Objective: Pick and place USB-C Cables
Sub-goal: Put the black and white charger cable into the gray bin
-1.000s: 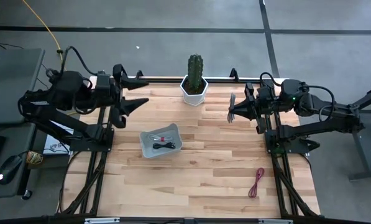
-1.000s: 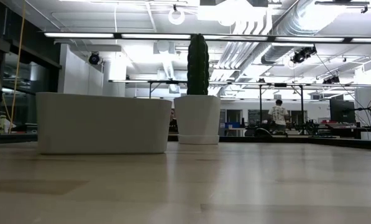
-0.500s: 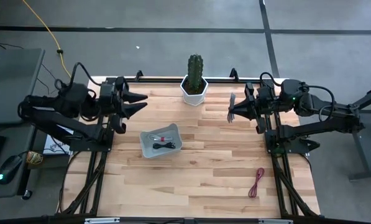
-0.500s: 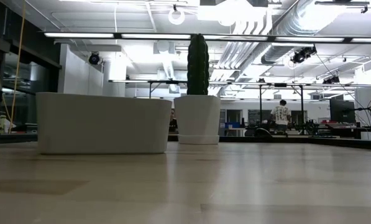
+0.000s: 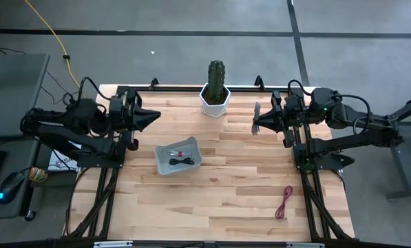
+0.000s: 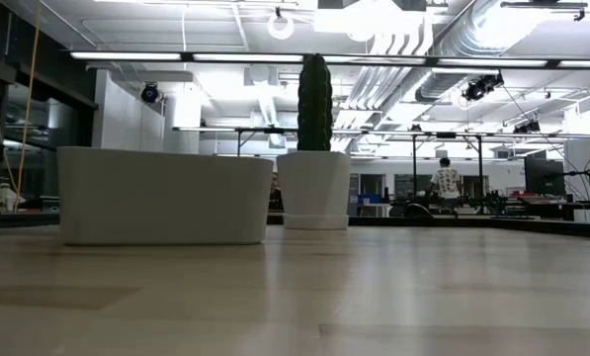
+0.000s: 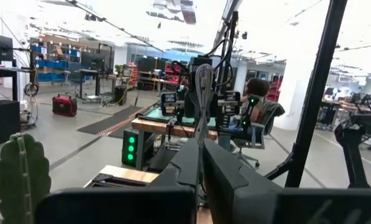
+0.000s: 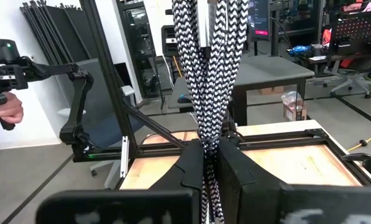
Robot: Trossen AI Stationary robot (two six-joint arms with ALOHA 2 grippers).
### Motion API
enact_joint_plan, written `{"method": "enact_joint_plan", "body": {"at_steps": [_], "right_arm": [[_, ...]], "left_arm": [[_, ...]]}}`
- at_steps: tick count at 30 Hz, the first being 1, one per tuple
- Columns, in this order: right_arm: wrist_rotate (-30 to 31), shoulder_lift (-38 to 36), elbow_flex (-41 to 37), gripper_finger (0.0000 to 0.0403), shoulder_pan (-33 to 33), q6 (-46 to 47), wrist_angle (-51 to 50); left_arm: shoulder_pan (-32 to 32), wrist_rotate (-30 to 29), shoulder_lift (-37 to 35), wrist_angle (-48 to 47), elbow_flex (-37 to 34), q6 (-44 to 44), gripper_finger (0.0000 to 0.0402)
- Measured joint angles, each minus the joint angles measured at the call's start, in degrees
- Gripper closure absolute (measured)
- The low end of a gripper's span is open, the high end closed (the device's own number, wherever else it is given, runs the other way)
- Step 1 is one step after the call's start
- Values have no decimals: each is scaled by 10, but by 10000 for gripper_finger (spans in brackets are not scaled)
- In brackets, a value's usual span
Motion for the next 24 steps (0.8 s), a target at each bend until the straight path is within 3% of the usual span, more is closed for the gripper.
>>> {"method": "enact_joint_plan", "body": {"at_steps": [13, 24], "right_arm": [[-15, 5, 0, 397, 0, 8, -1], [-44, 57, 0, 397, 0, 11, 34]], "left_arm": [[0, 0, 0, 1, 0, -13, 401], [0, -2, 0, 1, 0, -26, 401]]}}
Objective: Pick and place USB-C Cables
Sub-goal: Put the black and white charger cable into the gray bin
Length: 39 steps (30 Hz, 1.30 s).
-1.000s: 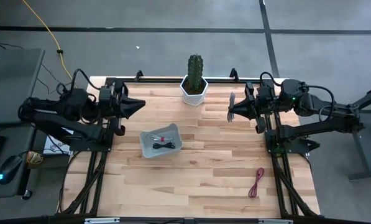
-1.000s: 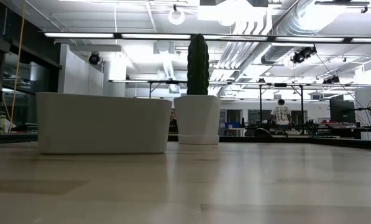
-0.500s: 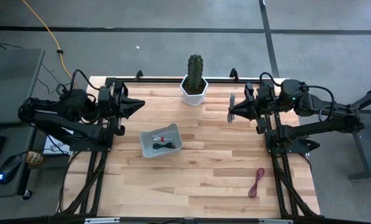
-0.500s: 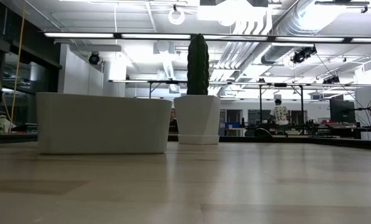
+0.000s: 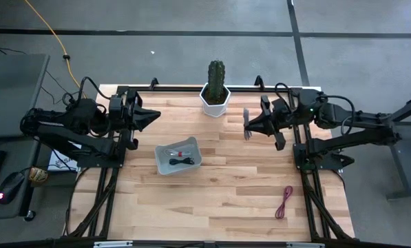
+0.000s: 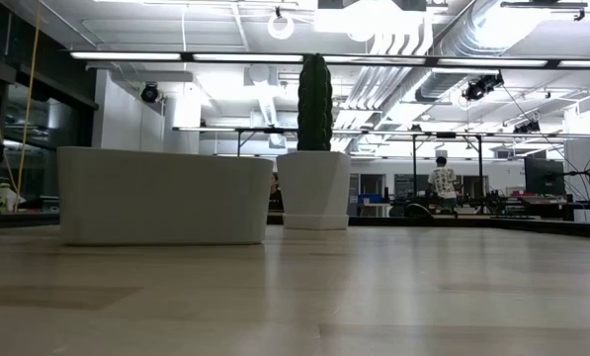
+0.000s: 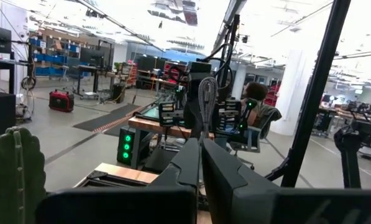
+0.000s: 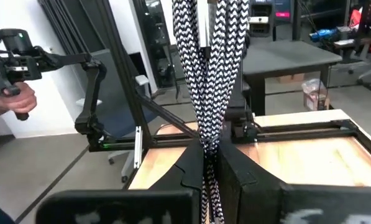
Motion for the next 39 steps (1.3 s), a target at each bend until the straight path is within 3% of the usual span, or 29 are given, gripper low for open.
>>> {"method": "enact_joint_plan", "body": {"at_steps": [5, 13, 18, 29, 39], "right_arm": [[-2, 32, 0, 397, 0, 10, 74], [-70, 177, 24, 401, 2, 41, 153], [-79, 286, 92, 401, 11, 7, 137], [-54, 501, 269, 402, 11, -77, -24], [-12, 618, 323, 402, 11, -75, -49]], "left_arm": [[0, -1, 0, 0, 0, 4, 401], [0, -4, 0, 1, 0, 15, 402], [0, -10, 0, 1, 0, 15, 401], [0, -20, 0, 1, 0, 15, 401], [0, -29, 0, 2, 0, 15, 401]]}}
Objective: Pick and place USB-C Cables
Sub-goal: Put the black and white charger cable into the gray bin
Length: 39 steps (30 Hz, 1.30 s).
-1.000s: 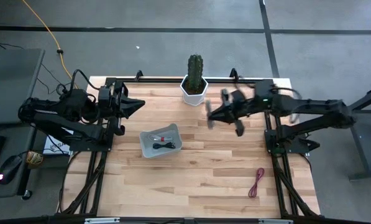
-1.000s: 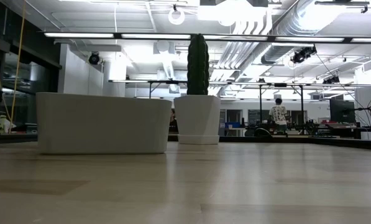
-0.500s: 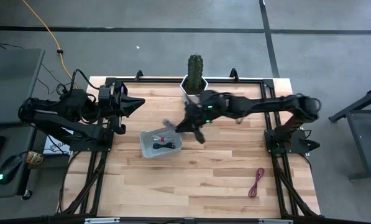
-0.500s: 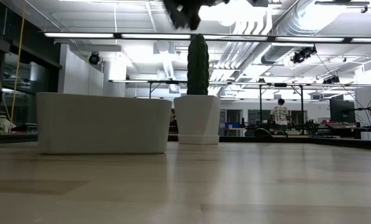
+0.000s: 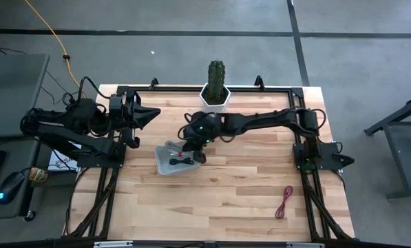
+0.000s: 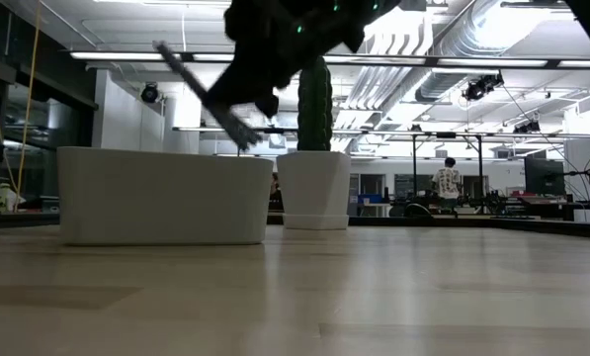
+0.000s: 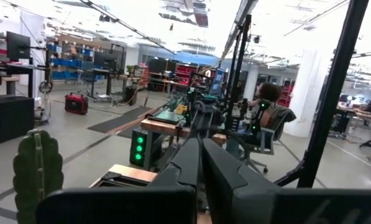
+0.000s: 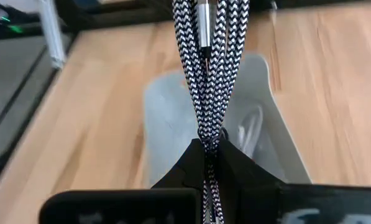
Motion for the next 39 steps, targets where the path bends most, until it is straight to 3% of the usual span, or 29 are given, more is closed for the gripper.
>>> {"method": "enact_joint_plan", "body": {"at_steps": [15, 27, 39], "right_arm": [[21, 89, 0, 402, 21, 63, -4], [63, 108, 0, 401, 26, 89, -18], [63, 108, 0, 342, 26, 89, -20]], "left_arm": [[0, -2, 0, 0, 0, 0, 401], [0, -2, 0, 0, 0, 0, 401], [0, -2, 0, 0, 0, 0, 401]]}}
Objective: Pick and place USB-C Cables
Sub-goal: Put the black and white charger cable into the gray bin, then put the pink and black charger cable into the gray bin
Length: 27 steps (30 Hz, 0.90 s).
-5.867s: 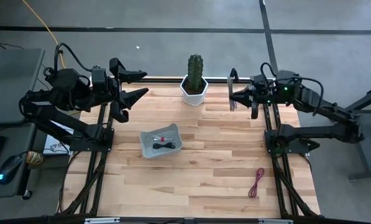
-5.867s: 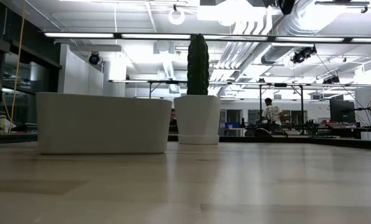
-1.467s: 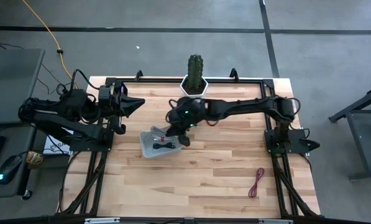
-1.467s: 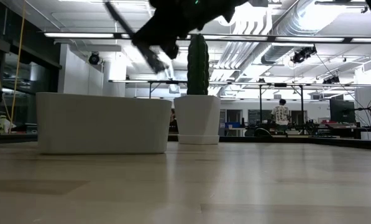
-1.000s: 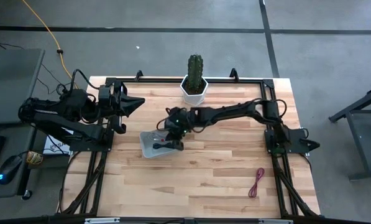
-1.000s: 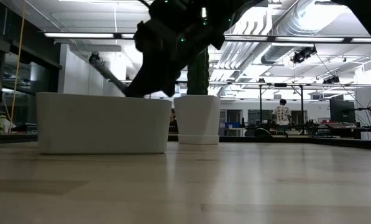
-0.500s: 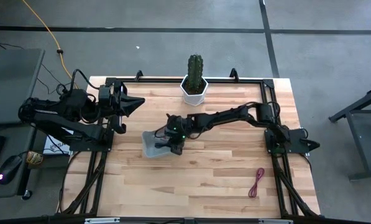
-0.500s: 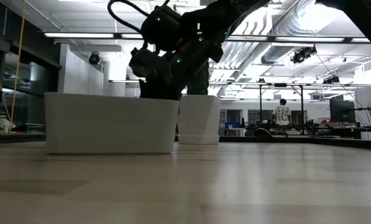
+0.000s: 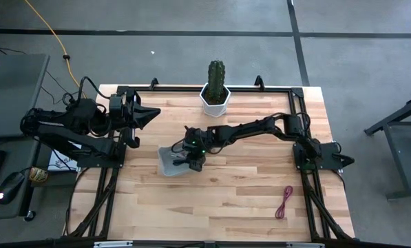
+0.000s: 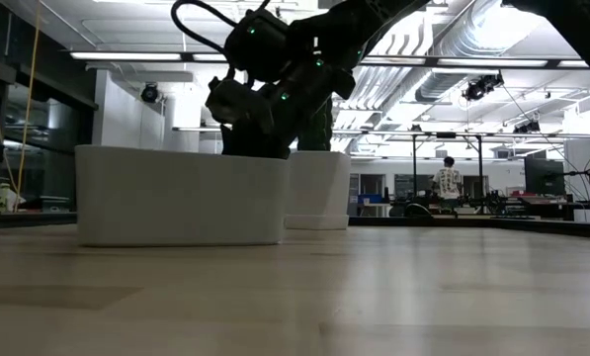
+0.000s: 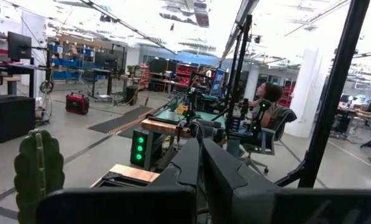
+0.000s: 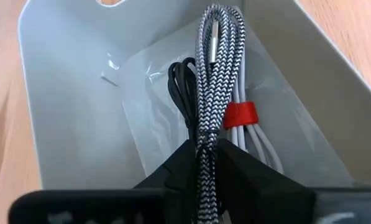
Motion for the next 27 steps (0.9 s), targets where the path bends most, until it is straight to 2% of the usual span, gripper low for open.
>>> {"method": "enact_joint_plan", "body": {"at_steps": [15, 19, 27], "right_arm": [[0, 0, 0, 325, 0, 2, -2], [0, 0, 0, 281, 0, 2, -3], [9, 1, -1, 150, 0, 2, -4]], "left_arm": [[0, 0, 0, 0, 0, 0, 401], [0, 0, 0, 0, 0, 0, 401], [0, 0, 0, 0, 0, 0, 401]]}}
